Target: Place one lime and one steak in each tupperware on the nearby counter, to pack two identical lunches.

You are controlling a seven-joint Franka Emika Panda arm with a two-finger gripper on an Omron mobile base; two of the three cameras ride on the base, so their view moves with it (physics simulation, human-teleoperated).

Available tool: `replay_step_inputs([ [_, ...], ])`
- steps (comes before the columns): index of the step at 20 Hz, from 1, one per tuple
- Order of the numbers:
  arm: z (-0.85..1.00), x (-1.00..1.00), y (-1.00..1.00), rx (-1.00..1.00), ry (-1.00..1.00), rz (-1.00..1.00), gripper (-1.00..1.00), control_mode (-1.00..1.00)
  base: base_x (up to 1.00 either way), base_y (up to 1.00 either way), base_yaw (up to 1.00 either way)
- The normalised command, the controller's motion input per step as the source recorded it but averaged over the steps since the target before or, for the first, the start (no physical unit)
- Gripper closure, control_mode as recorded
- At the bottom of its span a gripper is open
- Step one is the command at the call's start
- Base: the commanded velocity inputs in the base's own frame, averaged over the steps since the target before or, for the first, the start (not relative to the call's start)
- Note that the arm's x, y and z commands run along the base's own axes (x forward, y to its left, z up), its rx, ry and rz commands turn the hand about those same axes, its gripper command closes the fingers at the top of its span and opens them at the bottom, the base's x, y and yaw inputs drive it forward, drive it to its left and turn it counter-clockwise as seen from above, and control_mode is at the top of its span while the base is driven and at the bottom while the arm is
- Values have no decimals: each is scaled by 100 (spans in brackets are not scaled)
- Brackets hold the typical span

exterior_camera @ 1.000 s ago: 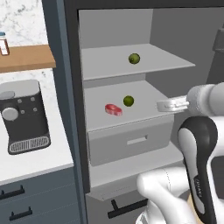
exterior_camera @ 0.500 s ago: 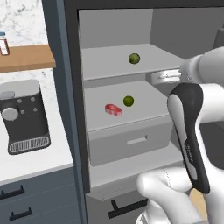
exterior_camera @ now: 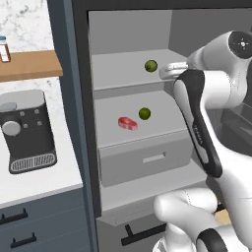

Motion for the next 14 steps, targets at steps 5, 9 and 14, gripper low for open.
replay_step_inputs([
  [5,-3,81,0,2,0,-2,-100,-100,0,0,0],
  [9,-10,72,-3,1,0,0,-100,-100,0,0,0],
  [14,-10,67,-10,3,2,0,-100,-100,0,0,0],
])
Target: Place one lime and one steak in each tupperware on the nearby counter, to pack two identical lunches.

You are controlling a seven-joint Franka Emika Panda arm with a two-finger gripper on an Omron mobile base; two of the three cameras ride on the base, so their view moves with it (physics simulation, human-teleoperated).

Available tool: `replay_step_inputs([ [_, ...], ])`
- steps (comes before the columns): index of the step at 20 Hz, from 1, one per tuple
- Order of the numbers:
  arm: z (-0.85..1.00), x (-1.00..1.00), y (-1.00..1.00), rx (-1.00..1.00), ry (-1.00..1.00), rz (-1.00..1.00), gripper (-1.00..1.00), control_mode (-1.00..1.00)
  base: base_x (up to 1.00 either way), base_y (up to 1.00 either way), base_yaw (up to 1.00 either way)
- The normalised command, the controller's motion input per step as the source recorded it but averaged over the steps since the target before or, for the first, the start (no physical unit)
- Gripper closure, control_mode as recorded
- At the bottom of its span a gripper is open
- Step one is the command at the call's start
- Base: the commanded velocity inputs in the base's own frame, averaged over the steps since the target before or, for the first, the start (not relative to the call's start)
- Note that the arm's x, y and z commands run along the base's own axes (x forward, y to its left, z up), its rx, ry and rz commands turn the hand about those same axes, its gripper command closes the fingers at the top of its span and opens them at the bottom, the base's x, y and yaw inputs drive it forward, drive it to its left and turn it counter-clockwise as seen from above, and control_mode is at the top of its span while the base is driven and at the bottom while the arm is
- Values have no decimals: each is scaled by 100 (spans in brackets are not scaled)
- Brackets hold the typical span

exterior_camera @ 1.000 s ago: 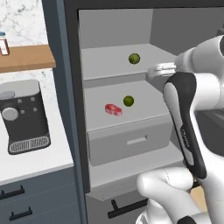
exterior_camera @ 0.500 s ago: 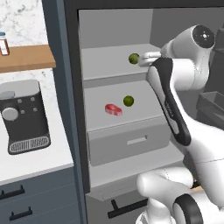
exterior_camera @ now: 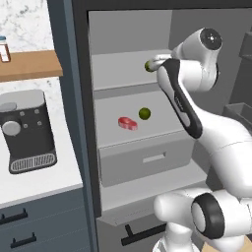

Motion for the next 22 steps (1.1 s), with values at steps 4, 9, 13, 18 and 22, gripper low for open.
replay_step_inputs([
  [4,-8,74,-1,2,3,0,-100,-100,0,0,0],
  [9,-11,69,0,0,7,0,-100,-100,0,0,0],
  [13,-12,59,0,0,4,0,-100,-100,0,0,0],
  [18,-18,55,0,0,1,0,-100,-100,0,0,0],
  [22,-27,52,0,0,0,0,-100,-100,0,0,0],
])
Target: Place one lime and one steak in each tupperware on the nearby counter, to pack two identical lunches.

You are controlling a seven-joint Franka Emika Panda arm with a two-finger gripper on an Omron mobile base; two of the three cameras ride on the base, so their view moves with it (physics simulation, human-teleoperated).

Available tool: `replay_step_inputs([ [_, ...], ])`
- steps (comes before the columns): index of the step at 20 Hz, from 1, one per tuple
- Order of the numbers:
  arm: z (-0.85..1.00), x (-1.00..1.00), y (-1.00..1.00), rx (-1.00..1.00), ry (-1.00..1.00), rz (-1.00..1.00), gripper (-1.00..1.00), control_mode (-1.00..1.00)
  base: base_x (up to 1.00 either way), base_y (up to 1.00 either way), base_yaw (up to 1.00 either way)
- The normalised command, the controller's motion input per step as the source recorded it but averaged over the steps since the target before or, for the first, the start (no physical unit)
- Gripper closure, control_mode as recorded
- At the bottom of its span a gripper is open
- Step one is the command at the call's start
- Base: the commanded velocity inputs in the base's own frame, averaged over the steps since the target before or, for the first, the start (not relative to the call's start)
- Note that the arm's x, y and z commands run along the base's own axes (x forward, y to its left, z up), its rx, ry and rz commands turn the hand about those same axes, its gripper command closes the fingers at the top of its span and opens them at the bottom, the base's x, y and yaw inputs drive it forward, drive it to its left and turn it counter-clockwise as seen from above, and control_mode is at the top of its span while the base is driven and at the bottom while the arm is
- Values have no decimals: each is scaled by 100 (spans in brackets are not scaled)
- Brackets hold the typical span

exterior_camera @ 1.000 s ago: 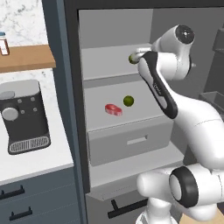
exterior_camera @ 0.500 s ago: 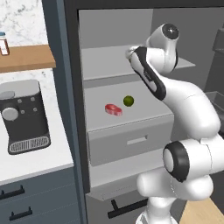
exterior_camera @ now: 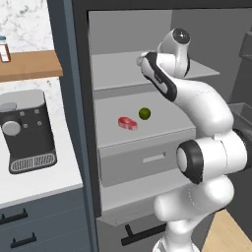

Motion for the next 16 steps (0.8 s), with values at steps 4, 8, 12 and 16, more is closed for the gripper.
replay_step_inputs([
  [4,-16,51,0,0,0,0,-100,-100,0,0,0],
  [8,-14,46,0,0,0,0,-100,-100,0,0,0],
  [12,-24,21,0,0,1,-1,-100,-100,0,0,0],
  [16,-41,-3,5,0,7,-6,-100,-100,0,0,0],
])
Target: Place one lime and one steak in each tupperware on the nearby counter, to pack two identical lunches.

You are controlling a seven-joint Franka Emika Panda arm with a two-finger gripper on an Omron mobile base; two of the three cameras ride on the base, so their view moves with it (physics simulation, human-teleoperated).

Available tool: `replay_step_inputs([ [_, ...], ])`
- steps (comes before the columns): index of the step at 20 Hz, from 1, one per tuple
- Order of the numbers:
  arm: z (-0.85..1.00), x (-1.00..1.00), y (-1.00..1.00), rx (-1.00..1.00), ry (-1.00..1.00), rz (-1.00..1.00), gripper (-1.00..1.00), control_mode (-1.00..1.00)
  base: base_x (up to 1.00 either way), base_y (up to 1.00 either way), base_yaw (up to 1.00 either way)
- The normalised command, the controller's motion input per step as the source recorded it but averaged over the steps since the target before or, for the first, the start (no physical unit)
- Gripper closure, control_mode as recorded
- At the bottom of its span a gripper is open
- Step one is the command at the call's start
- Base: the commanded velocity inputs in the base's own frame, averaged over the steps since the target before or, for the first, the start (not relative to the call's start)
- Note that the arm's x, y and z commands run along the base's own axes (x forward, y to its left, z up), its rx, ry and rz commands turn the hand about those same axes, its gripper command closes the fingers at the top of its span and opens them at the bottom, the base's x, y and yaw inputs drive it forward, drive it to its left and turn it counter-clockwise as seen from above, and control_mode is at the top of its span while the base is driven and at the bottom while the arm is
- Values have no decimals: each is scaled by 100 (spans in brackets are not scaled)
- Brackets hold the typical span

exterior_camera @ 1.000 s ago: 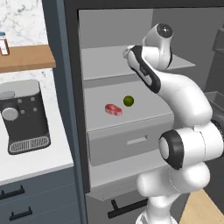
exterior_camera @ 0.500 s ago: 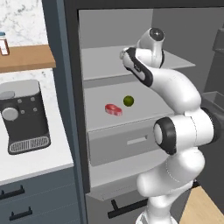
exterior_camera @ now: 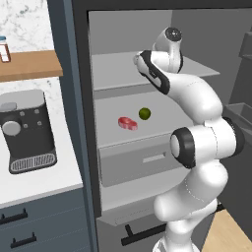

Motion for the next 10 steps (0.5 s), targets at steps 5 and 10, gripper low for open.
replay_step_inputs([
  [5,-54,-12,11,-2,5,-6,-100,-100,0,0,0],
  [10,-31,0,1,0,1,-4,100,-100,0,0,0],
])
